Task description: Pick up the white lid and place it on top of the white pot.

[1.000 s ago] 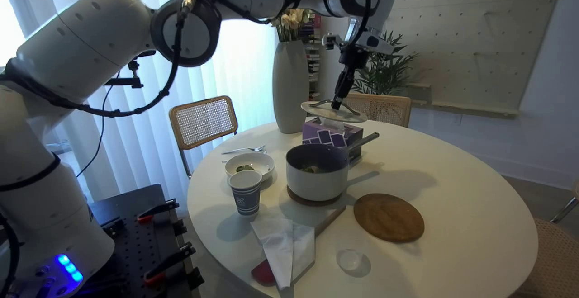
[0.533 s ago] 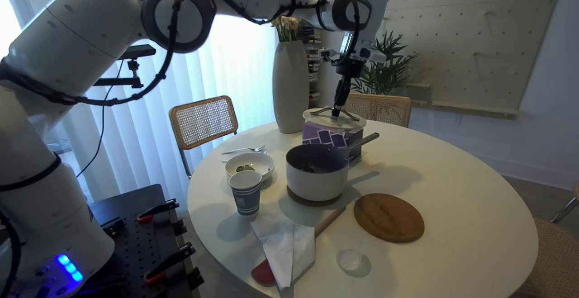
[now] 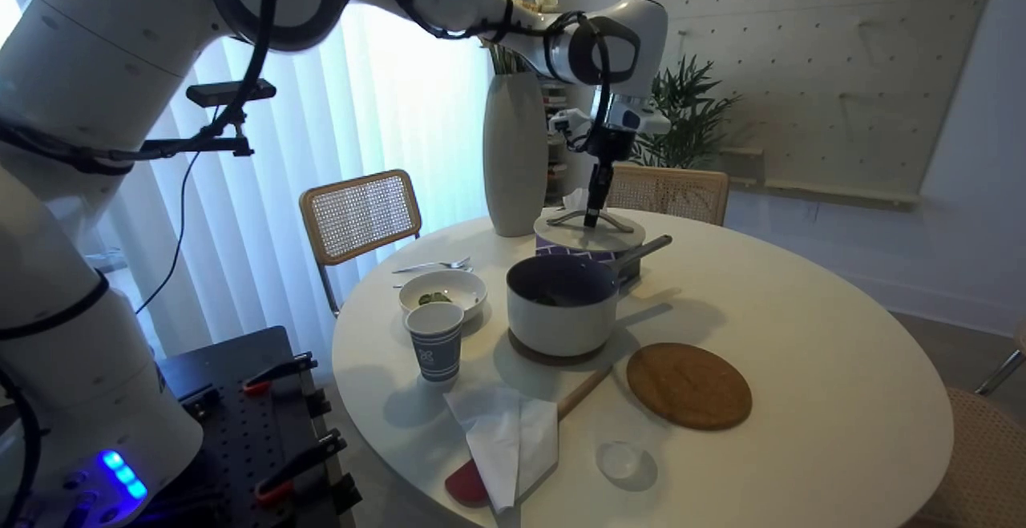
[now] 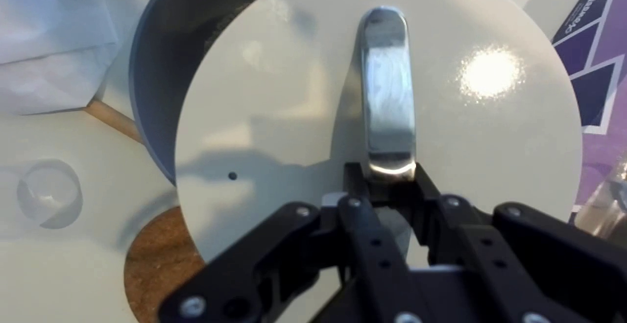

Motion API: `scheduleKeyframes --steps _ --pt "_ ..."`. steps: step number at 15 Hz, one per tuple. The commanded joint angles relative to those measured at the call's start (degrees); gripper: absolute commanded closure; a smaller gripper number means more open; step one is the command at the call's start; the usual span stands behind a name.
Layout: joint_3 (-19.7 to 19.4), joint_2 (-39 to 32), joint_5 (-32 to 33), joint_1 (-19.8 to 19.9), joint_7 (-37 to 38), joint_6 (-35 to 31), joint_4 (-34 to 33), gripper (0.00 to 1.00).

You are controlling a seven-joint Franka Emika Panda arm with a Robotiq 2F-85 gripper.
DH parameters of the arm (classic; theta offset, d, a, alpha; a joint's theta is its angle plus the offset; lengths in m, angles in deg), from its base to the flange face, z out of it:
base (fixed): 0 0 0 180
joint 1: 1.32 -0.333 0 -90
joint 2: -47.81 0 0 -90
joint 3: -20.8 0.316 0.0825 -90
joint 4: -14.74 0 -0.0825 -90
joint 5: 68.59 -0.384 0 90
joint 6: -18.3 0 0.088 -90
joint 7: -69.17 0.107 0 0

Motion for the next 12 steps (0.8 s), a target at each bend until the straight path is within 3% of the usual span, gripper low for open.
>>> scheduleKeyframes --steps 1,7,12 --pt "-3.0 9.3 -0.4 -2.4 1.2 -4.2 13.7 0.94" --pt "-5.1 18.7 0.3 -4.6 1.6 -9.7 30.4 0.94" --pt "-4.9 26.2 -1.1 -5.4 3.9 -22.1 46.3 0.94"
